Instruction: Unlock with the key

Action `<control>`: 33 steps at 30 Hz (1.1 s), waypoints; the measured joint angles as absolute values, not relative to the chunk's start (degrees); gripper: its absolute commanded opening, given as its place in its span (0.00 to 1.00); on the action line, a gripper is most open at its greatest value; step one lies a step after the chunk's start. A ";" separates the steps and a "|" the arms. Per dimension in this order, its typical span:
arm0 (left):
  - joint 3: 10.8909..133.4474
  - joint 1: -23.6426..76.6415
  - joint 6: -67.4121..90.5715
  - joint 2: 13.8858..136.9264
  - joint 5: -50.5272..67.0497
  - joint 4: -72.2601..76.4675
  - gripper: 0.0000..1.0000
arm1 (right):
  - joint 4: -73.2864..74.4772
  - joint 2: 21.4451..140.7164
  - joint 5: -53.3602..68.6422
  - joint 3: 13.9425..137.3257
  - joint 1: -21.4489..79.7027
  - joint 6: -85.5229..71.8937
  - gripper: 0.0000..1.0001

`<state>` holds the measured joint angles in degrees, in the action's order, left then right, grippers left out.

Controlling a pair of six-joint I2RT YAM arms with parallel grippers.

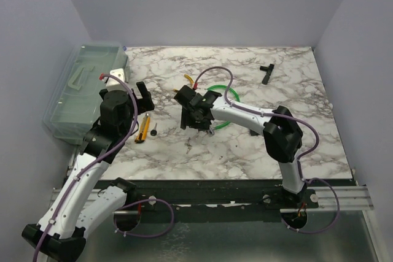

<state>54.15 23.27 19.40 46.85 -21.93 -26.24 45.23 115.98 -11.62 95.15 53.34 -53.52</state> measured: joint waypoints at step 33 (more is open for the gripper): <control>54.15 20.51 20.12 42.54 -23.49 -26.13 0.90 | 52.31 127.24 -11.97 101.41 59.31 -56.34 0.24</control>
